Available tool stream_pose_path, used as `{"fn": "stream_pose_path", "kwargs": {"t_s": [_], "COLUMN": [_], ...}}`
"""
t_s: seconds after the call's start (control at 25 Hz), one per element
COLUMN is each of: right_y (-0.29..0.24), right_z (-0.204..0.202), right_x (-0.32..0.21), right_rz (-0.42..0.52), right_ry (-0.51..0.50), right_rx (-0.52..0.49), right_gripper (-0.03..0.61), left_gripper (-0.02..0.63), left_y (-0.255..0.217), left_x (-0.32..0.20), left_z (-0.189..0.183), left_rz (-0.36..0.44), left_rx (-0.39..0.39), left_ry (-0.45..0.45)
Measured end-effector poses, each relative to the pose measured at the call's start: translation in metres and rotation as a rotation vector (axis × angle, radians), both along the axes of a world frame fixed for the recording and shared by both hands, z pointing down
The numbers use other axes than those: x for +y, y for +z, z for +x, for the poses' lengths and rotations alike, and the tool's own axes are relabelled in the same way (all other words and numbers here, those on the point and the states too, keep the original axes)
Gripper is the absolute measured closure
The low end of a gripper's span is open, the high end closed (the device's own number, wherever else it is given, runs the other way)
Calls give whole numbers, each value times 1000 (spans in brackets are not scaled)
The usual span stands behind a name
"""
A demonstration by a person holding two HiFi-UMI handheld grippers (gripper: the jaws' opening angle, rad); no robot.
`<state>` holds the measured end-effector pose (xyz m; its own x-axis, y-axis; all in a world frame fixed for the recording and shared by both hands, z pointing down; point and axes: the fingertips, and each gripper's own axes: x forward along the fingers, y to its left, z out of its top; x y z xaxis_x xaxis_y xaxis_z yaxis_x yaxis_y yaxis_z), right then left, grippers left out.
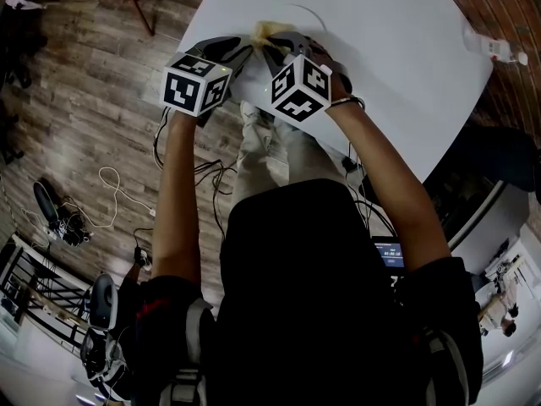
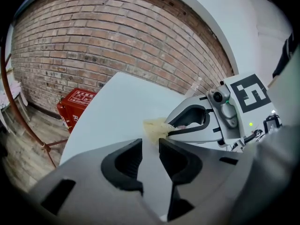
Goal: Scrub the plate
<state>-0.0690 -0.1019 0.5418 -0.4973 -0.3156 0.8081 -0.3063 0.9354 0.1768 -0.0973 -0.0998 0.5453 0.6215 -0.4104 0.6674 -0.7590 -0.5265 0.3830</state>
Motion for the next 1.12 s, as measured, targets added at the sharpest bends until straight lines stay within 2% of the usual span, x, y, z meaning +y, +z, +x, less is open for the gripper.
{"fn": "stream_pose_path", "kwargs": {"t_s": [0.32,0.48,0.68,0.96,1.12], "right_y": [0,3,3,4,3], "right_z": [4,6,5,6,7], "right_x": [6,10,11,19,24], "right_rz": [-5,-3,0,-10,-8], "right_ry": [8,-5,-14,-24,-34], "right_rx": [-2,2,4,1,0], "right_gripper": [522,522,522,522,522], "left_gripper": [488,489,489,489,489], "left_y": [-12,-19,-16,-6,0], "left_x": [-8,-16,-28,-44,-52], "left_z": [-1,-6,-1,19,24], "left_rz": [6,16,34,49,31], "left_rx": [-9,12,-61,-109,-118], "left_ry": [37,2,39,87,78]}}
